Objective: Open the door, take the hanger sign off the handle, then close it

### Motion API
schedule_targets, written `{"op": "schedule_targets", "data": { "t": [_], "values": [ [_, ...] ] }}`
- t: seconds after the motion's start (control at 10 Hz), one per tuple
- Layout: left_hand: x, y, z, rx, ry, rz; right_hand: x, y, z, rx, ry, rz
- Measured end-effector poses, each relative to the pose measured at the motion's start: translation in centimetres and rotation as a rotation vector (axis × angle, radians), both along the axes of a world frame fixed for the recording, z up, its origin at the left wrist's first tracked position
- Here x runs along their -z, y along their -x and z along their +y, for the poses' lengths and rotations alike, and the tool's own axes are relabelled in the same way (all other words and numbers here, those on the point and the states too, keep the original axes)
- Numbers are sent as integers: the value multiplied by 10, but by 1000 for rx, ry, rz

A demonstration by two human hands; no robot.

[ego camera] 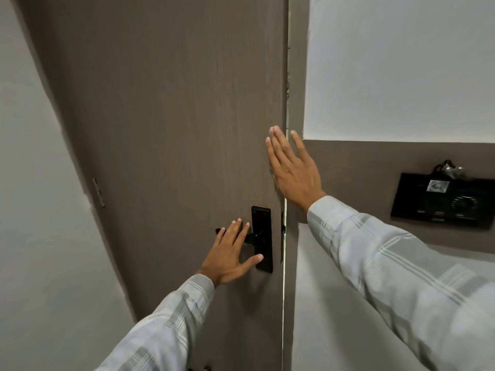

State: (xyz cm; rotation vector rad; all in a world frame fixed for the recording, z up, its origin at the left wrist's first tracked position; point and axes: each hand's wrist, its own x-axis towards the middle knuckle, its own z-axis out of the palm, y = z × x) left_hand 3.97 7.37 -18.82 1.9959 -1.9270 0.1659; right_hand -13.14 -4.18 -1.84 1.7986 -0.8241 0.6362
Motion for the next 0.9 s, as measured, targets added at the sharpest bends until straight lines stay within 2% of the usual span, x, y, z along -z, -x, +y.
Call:
{"op": "schedule_targets", "data": {
  "t": [0.3, 0.6, 0.8, 0.9],
  "values": [
    [9, -9, -36, 34, 56, 7, -14, -1, -11, 132, 27, 108],
    [-3, -11, -67, -13, -26, -28, -36, -21, -15, 205, -98, 156],
    [-18, -22, -66, -2, -145, -57, -41, -23, -9, 221, -153, 160],
    [-56, -23, -64, 5, -35, -110, -55, -19, -1, 79, -249, 22]
  ]
}}
